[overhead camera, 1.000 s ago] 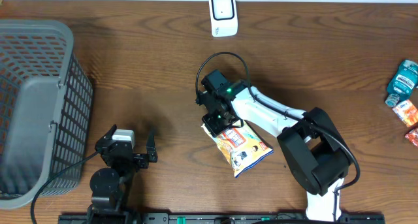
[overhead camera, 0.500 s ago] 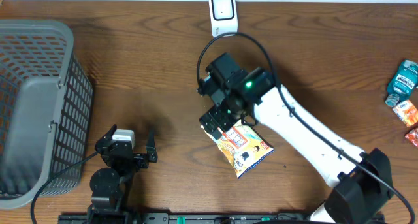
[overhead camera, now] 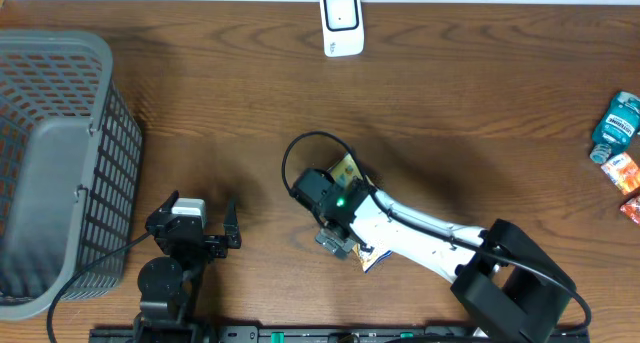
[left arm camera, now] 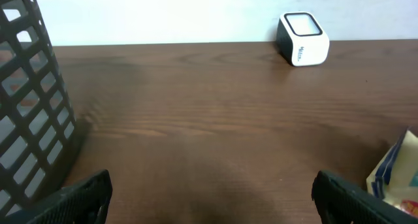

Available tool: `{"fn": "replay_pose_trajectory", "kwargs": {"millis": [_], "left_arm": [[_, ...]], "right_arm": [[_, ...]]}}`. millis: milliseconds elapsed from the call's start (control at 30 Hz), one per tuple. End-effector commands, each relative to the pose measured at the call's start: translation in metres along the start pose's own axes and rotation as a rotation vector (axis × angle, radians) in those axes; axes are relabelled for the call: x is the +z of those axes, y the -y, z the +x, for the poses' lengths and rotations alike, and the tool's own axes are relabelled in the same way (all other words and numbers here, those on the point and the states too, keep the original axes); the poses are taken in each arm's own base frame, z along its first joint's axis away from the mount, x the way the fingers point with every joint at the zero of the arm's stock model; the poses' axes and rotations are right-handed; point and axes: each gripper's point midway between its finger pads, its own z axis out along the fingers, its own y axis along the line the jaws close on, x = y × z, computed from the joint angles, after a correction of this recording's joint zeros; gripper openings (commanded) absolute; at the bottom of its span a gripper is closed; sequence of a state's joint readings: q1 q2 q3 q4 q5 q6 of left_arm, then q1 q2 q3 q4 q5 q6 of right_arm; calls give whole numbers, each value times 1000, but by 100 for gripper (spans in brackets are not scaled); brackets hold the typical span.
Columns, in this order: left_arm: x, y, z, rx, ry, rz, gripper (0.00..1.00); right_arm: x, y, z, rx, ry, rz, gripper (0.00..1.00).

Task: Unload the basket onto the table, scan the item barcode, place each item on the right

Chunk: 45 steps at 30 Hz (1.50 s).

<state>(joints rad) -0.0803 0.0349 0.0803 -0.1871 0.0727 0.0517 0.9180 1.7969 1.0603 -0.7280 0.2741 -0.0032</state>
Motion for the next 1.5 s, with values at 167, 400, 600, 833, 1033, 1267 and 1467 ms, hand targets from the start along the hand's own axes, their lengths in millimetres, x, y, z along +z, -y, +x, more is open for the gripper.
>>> {"fn": "replay_pose_trajectory", "kwargs": {"millis": [167,400,600,833,1033,1267,1467], "left_arm": [[1,0,12,-6,-36,2,98],[1,0,12,-7,-36,2,98],[1,0,12,-7,-36,2,98],[1,0,12,-7,-36,2,98],[1,0,12,-7,-36,2,98],[1,0,12,-7,-36,2,98],[1,0,12,-7,-36,2,98]], "right_arm": [[68,-2,54,-49,-215,90,1],[12,-58,9,-69,-120,-404,1],[-103,-73,-29,-279,243,-937,1],[-131,-58,-28,-205,389,-1185,1],[-152,-54,-25,-180,474,-1311,1],[-191,-54,-22,-271,706,-1447,1],[-209,-52,-18,-287,813,-1489,1]]}}
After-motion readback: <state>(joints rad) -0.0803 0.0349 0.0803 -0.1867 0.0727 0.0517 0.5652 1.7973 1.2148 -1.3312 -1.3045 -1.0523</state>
